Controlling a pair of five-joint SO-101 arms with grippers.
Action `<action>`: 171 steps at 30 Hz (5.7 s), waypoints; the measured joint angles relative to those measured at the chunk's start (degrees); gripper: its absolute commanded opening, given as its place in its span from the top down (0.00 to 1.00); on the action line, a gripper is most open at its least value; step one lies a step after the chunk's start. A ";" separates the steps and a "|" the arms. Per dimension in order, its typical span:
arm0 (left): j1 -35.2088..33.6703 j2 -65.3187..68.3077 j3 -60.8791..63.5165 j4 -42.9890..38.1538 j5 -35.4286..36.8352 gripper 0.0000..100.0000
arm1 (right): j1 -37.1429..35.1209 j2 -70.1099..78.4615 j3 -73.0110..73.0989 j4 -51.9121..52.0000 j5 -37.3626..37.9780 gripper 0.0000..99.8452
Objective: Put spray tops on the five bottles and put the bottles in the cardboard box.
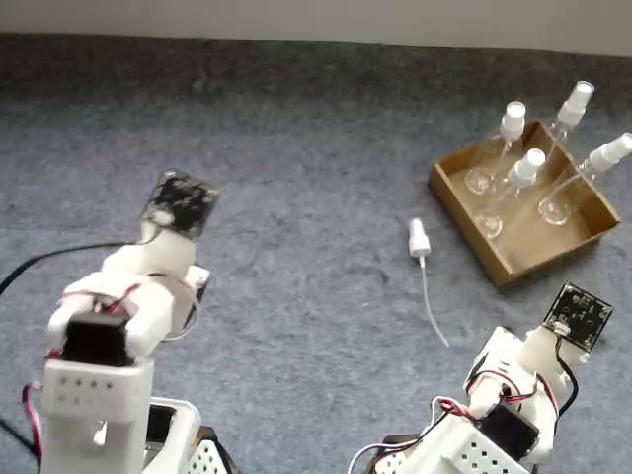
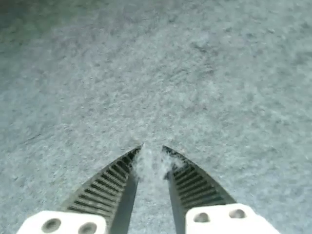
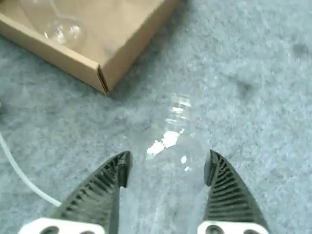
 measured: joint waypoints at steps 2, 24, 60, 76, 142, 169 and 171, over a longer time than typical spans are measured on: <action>4.13 3.87 -2.20 0.00 1.41 0.96 | 1.93 -0.62 1.05 0.00 -0.09 0.89; 37.27 48.26 -38.33 0.00 15.03 0.96 | 8.26 -0.70 7.21 -1.14 -0.18 0.89; 41.76 96.53 -84.40 0.00 52.84 0.79 | 8.26 -0.70 7.21 -1.14 -0.18 0.89; 38.33 105.14 -84.40 -7.91 53.80 0.81 | 8.26 -0.70 7.21 -1.14 -0.18 0.89; 26.37 64.62 -81.32 21.27 11.25 0.96 | 2.64 -0.53 7.21 -1.14 -0.09 0.89; 8.09 10.81 -21.98 13.01 -3.52 0.96 | -35.08 0.79 -20.57 -5.98 -0.09 0.89; 8.09 8.53 -16.53 8.79 -3.52 0.96 | -37.36 4.57 -20.84 -6.95 -0.09 0.89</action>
